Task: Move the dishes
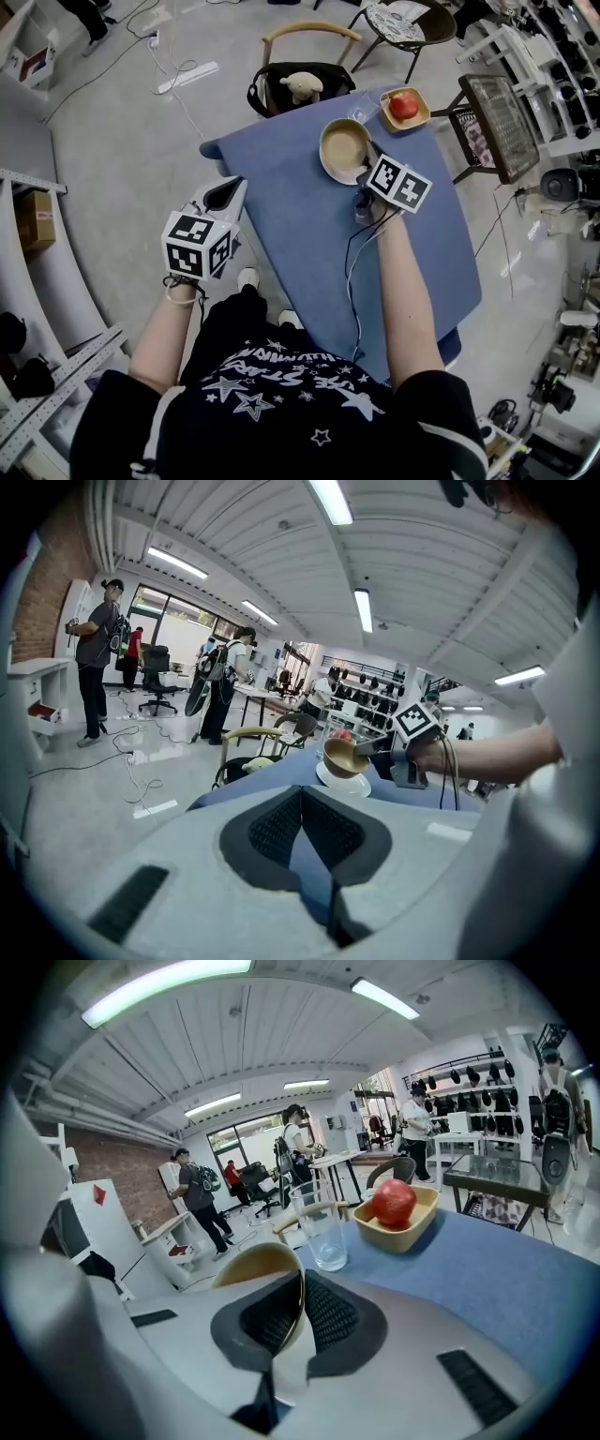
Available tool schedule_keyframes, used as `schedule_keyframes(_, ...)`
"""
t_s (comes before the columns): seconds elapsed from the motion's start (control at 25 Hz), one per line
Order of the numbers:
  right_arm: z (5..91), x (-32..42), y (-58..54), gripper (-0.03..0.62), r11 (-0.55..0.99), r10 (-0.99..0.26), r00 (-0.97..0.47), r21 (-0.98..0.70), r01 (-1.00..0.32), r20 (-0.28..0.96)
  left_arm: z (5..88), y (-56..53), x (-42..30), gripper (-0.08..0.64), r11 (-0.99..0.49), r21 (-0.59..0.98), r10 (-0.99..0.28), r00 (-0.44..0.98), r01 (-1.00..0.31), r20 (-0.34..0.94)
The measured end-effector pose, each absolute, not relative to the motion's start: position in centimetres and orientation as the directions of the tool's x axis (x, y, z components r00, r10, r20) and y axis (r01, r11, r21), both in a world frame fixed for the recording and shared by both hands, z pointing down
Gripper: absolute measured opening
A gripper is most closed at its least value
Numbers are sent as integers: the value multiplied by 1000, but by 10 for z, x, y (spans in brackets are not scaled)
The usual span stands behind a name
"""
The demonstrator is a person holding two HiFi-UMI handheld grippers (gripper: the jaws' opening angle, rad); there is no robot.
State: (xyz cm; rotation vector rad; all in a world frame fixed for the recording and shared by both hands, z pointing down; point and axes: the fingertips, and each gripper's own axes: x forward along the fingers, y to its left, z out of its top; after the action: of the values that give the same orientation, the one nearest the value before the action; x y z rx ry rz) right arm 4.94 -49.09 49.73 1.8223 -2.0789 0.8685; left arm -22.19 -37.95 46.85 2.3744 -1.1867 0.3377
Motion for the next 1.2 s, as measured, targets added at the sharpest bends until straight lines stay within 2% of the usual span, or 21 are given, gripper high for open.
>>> schedule_keyframes(0.36, 516, -3, -525, 20, 79, -793, -275, -355, -932, 544, 473, -396, -240, 20, -498, 292, -697, 577, -817, 426)
schedule_keyframes(0.88, 537, -30, -545, 21, 129, -758, -313, -339, -932, 572, 487, -395, -258, 20, -463, 309, -698, 557, -831, 450)
schedule_keyframes(1.04, 532, -30, -542, 89, 166, -767, -316, -303, -938, 559, 488, -390, -255, 20, -468, 304, -696, 558, -830, 452)
schedule_keyframes(1.2, 523, -20, -531, 122, 168, -778, -303, -284, -944, 550, 481, -383, -249, 20, -477, 292, -700, 559, -829, 444)
